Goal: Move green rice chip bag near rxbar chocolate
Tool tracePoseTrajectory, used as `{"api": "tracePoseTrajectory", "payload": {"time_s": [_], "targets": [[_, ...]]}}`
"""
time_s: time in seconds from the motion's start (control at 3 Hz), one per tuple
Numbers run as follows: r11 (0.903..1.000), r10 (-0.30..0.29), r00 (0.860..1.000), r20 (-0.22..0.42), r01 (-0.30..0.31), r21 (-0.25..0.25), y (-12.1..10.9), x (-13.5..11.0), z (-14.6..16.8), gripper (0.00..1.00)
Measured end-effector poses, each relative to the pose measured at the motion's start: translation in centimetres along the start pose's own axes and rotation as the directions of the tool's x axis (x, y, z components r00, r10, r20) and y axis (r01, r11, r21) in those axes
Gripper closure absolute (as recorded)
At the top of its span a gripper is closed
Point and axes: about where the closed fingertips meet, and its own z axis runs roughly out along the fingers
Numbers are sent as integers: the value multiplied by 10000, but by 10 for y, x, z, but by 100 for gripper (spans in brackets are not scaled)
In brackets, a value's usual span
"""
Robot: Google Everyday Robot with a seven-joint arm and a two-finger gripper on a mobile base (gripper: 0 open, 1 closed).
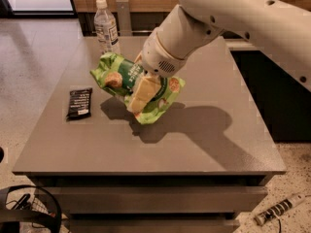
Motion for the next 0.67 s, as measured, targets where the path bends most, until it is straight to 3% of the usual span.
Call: {"api": "tracePoseTrajectory", "payload": {"time_s": [0.67], "targets": [[9999, 104, 9999, -17, -104, 109, 1, -1, -3, 52]]}}
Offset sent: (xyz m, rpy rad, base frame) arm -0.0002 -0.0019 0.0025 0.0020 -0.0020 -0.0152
